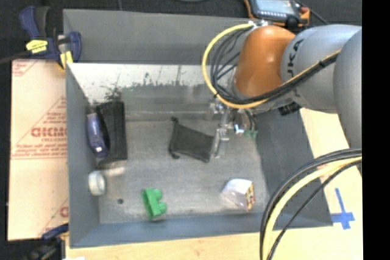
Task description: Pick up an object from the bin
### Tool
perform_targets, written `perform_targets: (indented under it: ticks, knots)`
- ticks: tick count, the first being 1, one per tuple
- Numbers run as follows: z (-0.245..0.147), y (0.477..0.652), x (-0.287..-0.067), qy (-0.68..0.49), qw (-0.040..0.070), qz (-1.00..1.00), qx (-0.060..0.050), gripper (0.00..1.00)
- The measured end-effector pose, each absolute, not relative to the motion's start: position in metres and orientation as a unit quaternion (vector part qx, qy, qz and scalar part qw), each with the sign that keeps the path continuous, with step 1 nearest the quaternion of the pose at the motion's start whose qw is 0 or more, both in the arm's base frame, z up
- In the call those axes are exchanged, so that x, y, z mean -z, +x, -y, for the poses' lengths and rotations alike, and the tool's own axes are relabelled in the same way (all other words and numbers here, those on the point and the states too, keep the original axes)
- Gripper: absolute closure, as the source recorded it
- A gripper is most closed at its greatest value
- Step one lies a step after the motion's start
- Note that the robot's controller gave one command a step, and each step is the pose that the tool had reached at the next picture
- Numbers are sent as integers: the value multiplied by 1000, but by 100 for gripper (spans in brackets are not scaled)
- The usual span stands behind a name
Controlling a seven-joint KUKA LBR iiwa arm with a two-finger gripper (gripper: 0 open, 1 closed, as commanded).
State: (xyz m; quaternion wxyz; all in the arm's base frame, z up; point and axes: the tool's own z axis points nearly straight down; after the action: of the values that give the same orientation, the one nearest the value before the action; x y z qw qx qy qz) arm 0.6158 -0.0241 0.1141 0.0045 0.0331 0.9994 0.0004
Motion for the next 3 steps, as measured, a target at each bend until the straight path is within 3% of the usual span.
perform_targets:
  ticks: [1,2,3]
  knots:
    - [9,616,-91,39,0,-999,0,0]
    - [-8,611,-114,131,3,-991,0,0]
    - [-13,607,-81,79,3,-997,0,0]
